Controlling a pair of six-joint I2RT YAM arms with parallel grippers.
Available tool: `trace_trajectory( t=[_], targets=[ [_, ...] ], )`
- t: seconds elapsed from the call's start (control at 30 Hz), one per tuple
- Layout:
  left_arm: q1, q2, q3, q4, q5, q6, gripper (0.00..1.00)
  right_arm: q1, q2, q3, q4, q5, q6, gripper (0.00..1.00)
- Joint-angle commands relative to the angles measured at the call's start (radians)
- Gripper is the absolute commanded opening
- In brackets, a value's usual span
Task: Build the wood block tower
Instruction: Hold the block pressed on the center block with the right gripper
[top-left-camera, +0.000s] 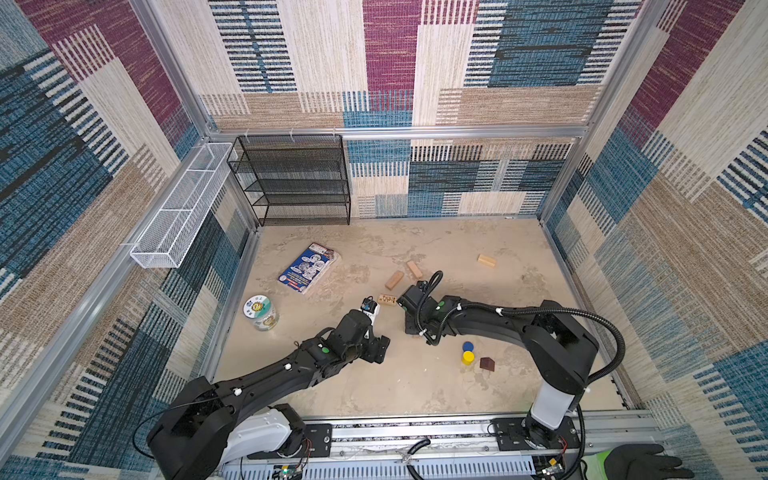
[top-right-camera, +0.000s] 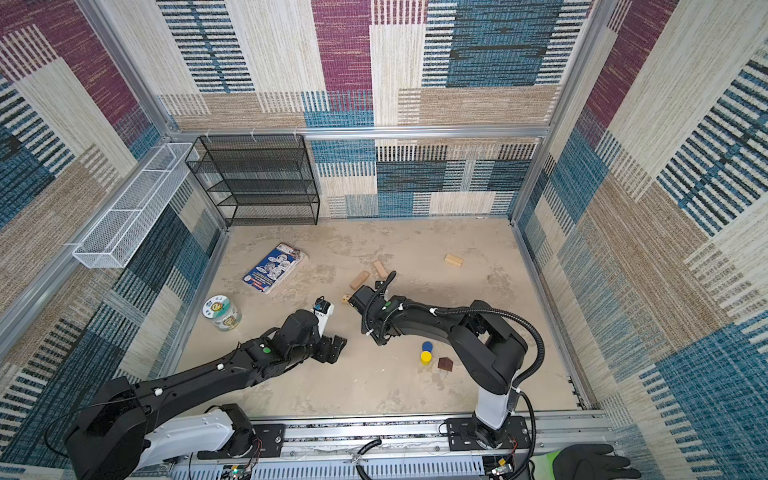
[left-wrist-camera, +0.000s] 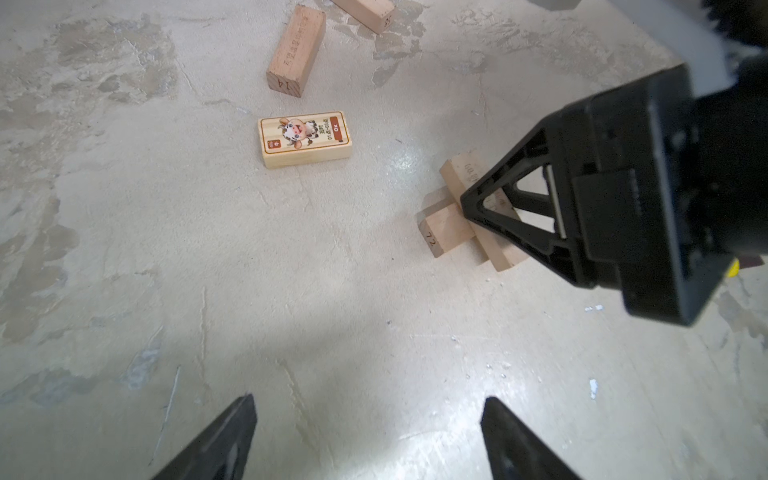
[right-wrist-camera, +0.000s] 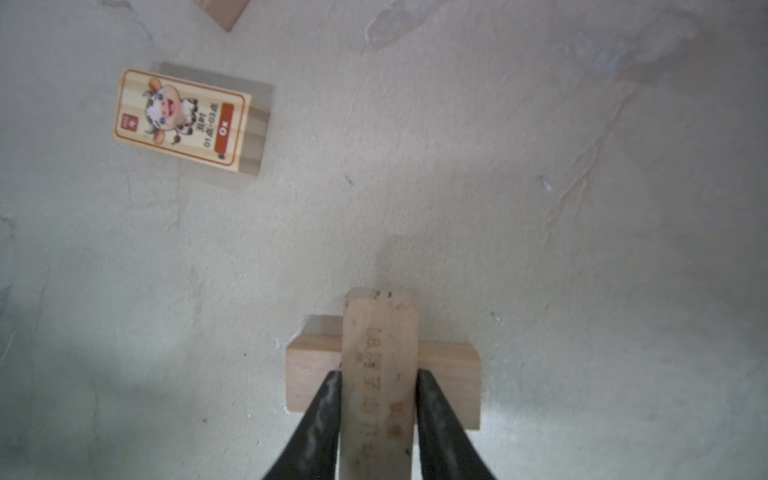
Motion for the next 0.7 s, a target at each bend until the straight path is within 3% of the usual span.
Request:
trace_trajectory(
  t=[0.0, 0.37, 0.67],
  targets=[
    [0.001, 0.004, 0.009, 0.002, -0.005, 0.017, 0.90, -0.001, 0.002, 0.007, 0.005, 0.016, -0.006, 0.34],
    [0.001, 0.013, 0.011, 0.002, -0.003, 0.019, 0.90, -0.001, -0.005, 0.008, 0.002, 0.019, -0.008, 0.41],
    [0.001, 0.015, 0.013, 0.000, -0.007, 0.021, 0.90, -0.001, -0.019, -0.003, 0.027, 0.002, -0.037, 0.58]
  ],
)
